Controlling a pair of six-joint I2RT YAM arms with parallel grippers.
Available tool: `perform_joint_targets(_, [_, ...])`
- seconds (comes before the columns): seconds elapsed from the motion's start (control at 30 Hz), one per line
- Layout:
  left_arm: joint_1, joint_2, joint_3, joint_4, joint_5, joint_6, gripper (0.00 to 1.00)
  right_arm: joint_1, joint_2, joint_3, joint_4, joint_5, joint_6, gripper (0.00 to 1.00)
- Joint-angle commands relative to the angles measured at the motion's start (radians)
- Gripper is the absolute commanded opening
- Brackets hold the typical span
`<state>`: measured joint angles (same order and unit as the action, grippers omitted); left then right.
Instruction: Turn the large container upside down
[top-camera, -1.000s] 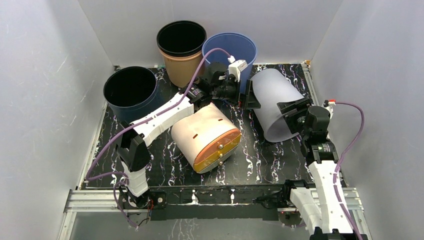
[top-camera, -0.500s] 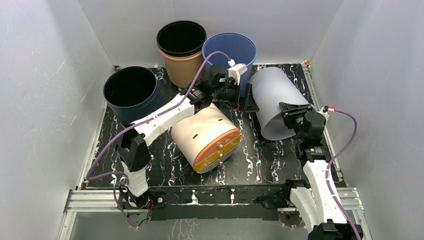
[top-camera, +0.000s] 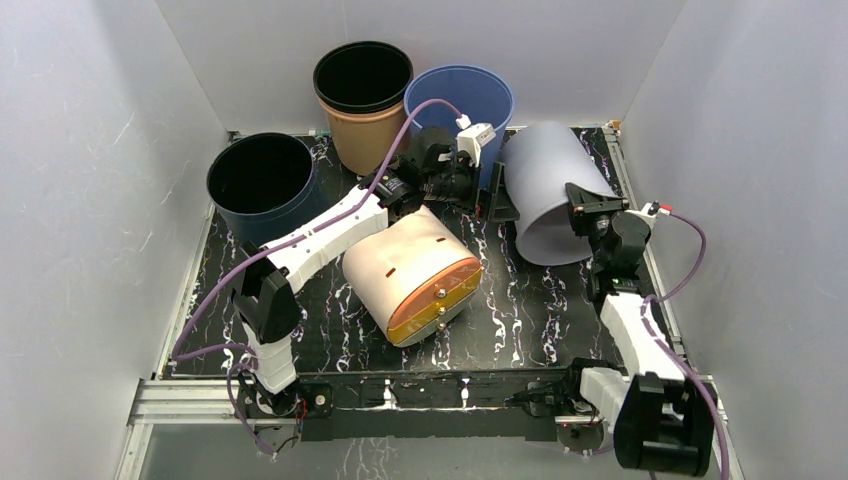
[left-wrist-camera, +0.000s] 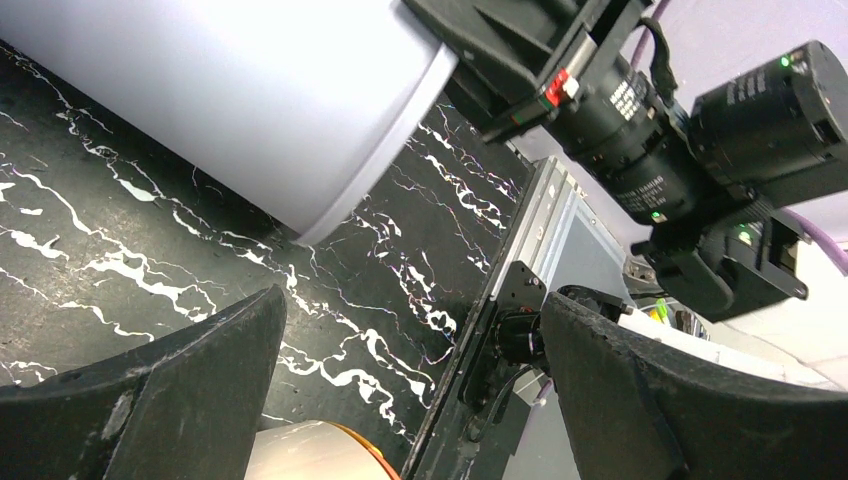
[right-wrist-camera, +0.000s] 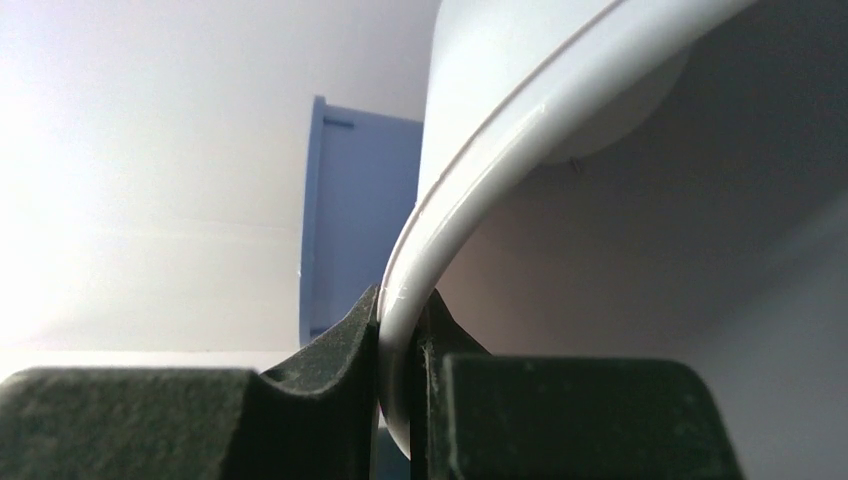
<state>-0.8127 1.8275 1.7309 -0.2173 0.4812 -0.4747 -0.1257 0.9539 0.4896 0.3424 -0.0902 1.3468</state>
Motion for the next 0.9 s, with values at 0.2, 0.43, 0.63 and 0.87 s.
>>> perform_joint_targets(0.2, [0.001,-0.037,-0.018,0.022,0.015,-0.011,0.98,-0.064,0.524,-0.125,1.355,-0.135,0.345,0.00])
perform_joint_targets(0.43, [0.001,-0.057,-0.064,0.045,0.020,-0.022,0.98,-0.090,0.505,-0.368,1.469,-0.112,0.288,0.00])
perform_joint_targets(0.63, [0.001,-0.049,-0.074,0.053,0.030,-0.024,0.98,-0.130,0.467,-0.520,1.470,-0.147,0.276,0.00])
perform_joint_targets(0.87, [0.002,-0.055,-0.096,0.061,0.034,-0.031,0.98,-0.132,0.380,-0.629,1.357,-0.151,0.234,0.09])
